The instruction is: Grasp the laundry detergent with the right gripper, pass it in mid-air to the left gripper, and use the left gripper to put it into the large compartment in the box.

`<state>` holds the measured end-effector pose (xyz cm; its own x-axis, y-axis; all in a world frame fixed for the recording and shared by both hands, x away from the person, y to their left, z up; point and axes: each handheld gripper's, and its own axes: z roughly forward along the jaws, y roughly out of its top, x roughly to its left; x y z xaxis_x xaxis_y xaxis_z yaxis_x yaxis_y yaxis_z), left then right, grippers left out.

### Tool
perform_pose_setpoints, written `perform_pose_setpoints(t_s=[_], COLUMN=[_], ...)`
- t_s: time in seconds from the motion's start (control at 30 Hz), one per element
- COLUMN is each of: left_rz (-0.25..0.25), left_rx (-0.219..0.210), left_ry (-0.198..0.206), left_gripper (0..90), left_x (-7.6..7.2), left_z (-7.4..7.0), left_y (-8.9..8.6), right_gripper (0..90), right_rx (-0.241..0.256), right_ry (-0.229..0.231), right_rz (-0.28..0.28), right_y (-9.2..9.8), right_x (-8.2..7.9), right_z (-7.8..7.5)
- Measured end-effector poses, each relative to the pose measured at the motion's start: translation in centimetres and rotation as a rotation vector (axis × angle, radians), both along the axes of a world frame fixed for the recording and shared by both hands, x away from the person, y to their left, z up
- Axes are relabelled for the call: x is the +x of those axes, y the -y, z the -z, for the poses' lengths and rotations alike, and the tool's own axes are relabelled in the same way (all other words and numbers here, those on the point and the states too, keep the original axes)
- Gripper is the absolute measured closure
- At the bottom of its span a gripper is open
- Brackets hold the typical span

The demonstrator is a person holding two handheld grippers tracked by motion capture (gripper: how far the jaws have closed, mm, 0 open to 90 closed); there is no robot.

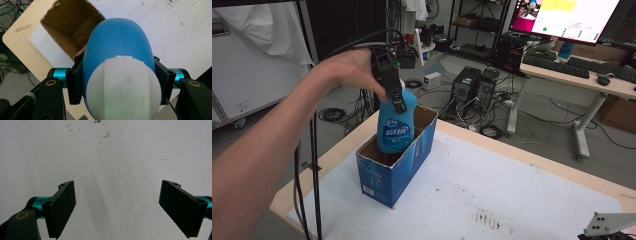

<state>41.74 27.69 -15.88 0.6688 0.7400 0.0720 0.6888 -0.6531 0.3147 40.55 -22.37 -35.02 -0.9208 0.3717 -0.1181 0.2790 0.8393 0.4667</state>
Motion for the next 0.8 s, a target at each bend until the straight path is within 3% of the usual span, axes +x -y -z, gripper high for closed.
perform_pose_setpoints(t_s=[0.23, 0.43, 0.8], left_rz=[0.054, 0.081, 0.162], left_rx=[-0.001, -0.008, 0.031], left_ry=[0.003, -0.018, -0.051], left_gripper=[38.1, 38.1, 38.0], left_x=[0.2, 0.4, 0.7], left_z=[1.9, 3.9, 7.5], left_y=[-0.3, -0.6, -0.8], right_gripper=[13.3, 13.3, 13.3], right_rx=[-0.006, -0.014, -0.03], right_ry=[-0.009, -0.012, -0.017], right_rz=[0.001, 0.007, 0.009], right_y=[0.1, 0.1, 0.1], right_x=[-0.1, -0.2, -0.3], right_z=[0.6, 0.9, 1.4])
